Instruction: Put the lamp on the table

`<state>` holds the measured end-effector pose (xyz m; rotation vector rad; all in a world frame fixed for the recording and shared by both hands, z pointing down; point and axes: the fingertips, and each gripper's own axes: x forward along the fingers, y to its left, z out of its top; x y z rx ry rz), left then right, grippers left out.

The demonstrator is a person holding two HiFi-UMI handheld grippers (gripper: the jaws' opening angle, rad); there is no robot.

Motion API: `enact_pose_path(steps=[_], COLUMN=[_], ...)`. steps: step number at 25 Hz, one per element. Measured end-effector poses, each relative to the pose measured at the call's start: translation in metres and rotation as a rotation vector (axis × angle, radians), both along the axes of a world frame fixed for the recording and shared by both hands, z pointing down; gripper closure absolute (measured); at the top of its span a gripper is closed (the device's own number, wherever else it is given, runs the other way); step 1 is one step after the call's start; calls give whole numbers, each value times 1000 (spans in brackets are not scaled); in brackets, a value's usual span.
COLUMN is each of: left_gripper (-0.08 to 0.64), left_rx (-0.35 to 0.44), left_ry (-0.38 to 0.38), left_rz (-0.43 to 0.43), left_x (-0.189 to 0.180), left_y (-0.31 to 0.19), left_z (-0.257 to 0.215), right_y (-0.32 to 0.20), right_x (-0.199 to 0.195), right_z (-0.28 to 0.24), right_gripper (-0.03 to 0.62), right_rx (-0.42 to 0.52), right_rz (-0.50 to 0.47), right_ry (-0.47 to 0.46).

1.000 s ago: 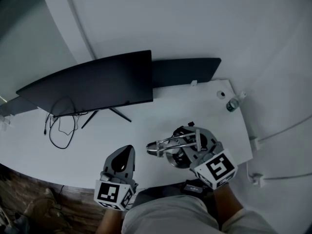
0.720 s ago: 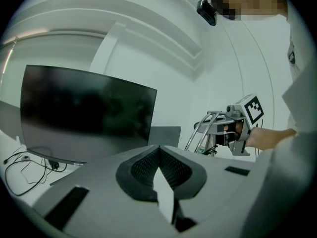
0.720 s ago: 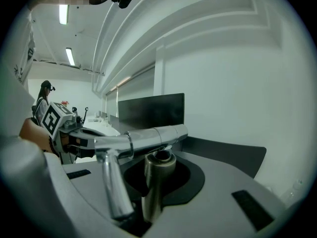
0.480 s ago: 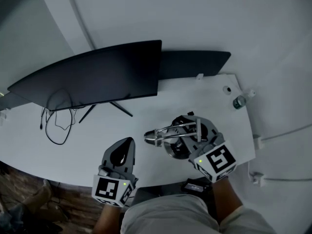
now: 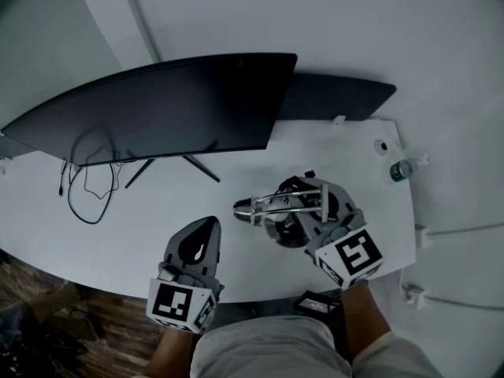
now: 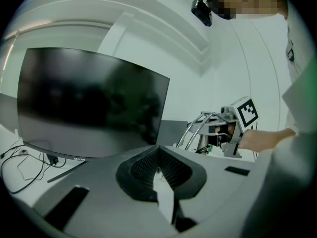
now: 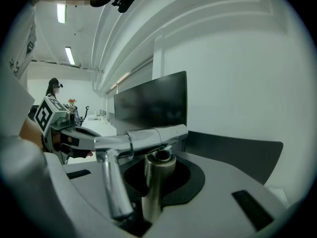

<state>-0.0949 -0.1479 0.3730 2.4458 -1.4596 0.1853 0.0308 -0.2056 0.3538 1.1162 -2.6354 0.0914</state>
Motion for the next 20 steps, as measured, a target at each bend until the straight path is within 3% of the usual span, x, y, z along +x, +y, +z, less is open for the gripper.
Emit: enact_pose_path(steps=[20], left_gripper=[558], left_rx=[-48], left_ry=[12], left_rz=[-17], left_x=[-17], left_y=[-31], left_z=[25], right_y=[-46], right_x=[-21], right_z=[64], right_gripper=[540], right_rx=[-62], right_rz=[4], right_ry=[9])
